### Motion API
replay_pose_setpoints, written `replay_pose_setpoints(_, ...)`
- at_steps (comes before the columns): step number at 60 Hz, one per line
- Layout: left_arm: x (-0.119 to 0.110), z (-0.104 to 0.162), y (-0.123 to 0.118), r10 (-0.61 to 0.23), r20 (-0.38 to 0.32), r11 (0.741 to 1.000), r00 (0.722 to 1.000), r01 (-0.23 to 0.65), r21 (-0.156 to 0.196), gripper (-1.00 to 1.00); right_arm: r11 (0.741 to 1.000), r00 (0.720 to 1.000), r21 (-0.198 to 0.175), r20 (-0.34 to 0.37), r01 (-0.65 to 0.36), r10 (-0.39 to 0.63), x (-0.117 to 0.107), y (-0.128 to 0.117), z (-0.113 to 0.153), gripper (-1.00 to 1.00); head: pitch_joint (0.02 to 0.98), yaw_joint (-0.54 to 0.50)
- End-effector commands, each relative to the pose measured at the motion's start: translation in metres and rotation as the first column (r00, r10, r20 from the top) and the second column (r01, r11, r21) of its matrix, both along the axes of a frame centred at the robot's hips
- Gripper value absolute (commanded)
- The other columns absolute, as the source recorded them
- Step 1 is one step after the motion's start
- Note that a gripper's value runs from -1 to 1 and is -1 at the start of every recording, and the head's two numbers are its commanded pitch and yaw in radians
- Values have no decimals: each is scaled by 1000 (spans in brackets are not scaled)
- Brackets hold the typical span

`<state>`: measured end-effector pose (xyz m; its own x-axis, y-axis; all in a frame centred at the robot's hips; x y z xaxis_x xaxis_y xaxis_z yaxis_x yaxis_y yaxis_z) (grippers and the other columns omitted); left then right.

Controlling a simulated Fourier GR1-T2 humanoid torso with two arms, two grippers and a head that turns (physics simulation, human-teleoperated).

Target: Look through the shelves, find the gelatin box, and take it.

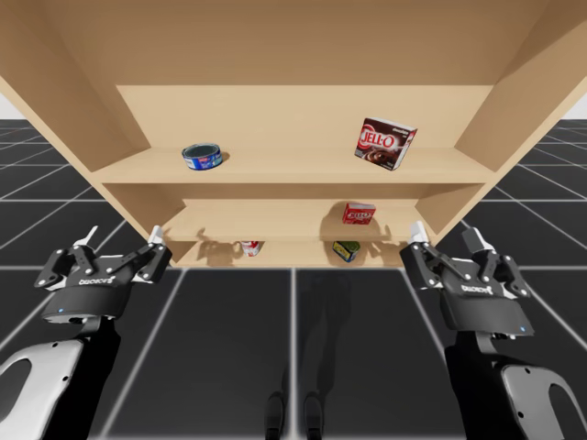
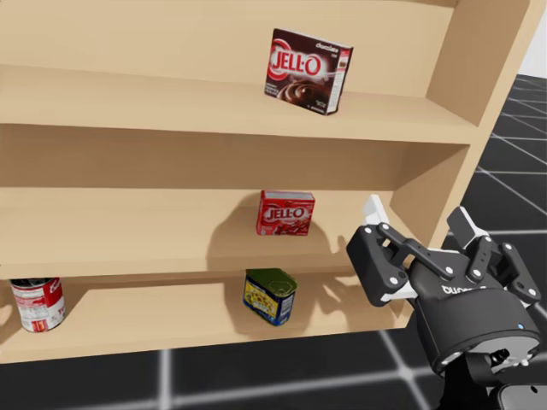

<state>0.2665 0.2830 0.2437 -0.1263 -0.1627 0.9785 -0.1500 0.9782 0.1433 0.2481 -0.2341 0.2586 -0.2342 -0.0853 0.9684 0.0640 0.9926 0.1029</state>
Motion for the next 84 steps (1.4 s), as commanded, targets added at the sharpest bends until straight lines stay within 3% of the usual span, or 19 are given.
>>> replay_pose_setpoints(1, 0, -1, -1, 0, -5, 1000, 1000, 0, -1, -1000, 1000, 1000, 4, -14, 11, -11, -6, 6, 9, -1000, 550, -249)
replay_pose_setpoints(4, 0, -2, 0, 4, -7, 1000, 1000, -4, -1, -1000, 1000, 999, -19, -33, 13, -14, -8, 10, 12, -1000, 547, -246)
replay_pose_setpoints(13, 1, -3, 1, 11, -13, 1000, 1000, -11, -2, -1000, 999, 997, -41, -77, 1, -4, -9, 22, 15, -1000, 545, -239)
replay_pose_setpoints(20, 1, -3, 1, 9, -14, 1000, 1000, -9, 0, -1000, 999, 994, -36, -111, -17, 13, -4, 35, 13, -1000, 544, -241)
replay_pose_setpoints(29, 2, -3, 1, 10, -16, 1000, 1000, -10, 0, -1000, 997, 991, -74, -135, -28, 18, 8, 50, 7, -1000, 545, -245)
replay_pose_setpoints(58, 2, -4, 1, 7, -16, 1000, 1000, -7, 1, -1000, 993, 978, -86, -200, -78, 60, 47, 73, -12, -1000, 546, -247)
replay_pose_setpoints(67, 2, -4, 0, 10, -16, 1000, 1000, -10, 1, -1000, 991, 973, -107, -223, -84, 58, 61, 80, -18, -1000, 550, -249)
replay_pose_setpoints(84, 2, -4, 1, 13, -17, 1000, 1000, -13, 1, -1000, 996, 956, -70, -293, -50, 27, 88, 85, -27, -1000, 556, -245)
